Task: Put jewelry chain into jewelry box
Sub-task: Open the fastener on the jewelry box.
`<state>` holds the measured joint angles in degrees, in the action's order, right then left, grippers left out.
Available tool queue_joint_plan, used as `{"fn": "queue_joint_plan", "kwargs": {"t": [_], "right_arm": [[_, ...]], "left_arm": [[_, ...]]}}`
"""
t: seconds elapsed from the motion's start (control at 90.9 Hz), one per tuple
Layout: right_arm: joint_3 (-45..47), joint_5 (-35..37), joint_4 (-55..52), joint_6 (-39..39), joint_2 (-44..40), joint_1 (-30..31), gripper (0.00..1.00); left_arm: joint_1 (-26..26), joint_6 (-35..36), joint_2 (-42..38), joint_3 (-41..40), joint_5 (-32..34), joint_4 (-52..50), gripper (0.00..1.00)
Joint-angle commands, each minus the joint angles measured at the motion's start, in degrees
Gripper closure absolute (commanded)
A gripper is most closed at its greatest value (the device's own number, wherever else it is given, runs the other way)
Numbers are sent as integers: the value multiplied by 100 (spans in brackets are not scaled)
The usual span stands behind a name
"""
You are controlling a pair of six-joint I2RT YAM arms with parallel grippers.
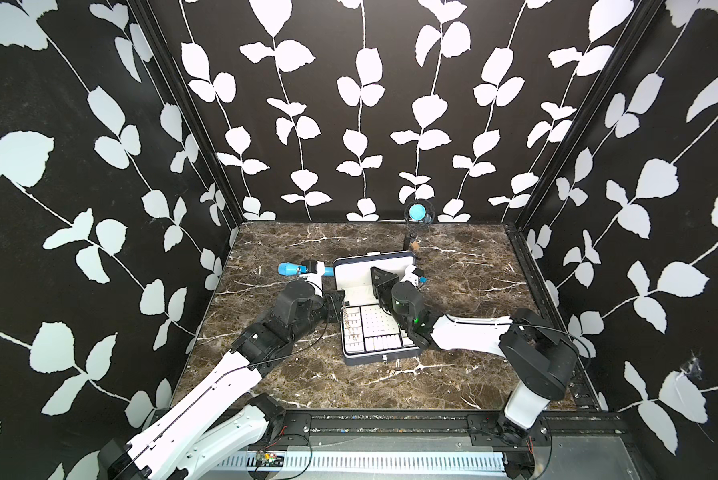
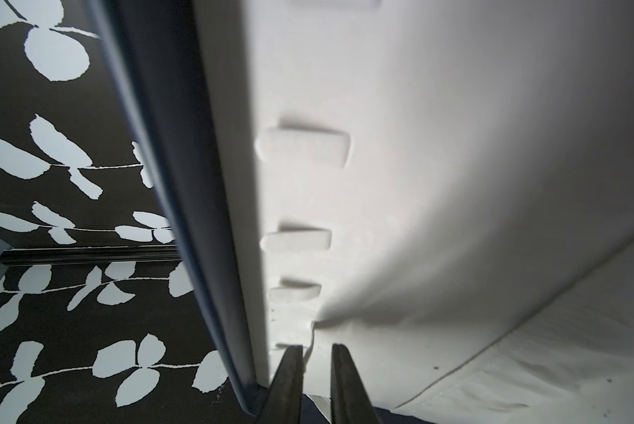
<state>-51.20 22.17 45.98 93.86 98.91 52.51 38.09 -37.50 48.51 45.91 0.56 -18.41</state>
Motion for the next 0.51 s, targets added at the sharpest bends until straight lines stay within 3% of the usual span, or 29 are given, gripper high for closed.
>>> {"fn": "queue_joint_plan", "kwargs": {"t": [0.0,0.495], "right_arm": [[136,-3,-405,-79,-22,37,84],[187,-40,-503,-110,-56,39,86]], "left_arm": [[-25,-3,-123,-74,59,119,100],[-29,-21,-140,-84,50,94,100]]}}
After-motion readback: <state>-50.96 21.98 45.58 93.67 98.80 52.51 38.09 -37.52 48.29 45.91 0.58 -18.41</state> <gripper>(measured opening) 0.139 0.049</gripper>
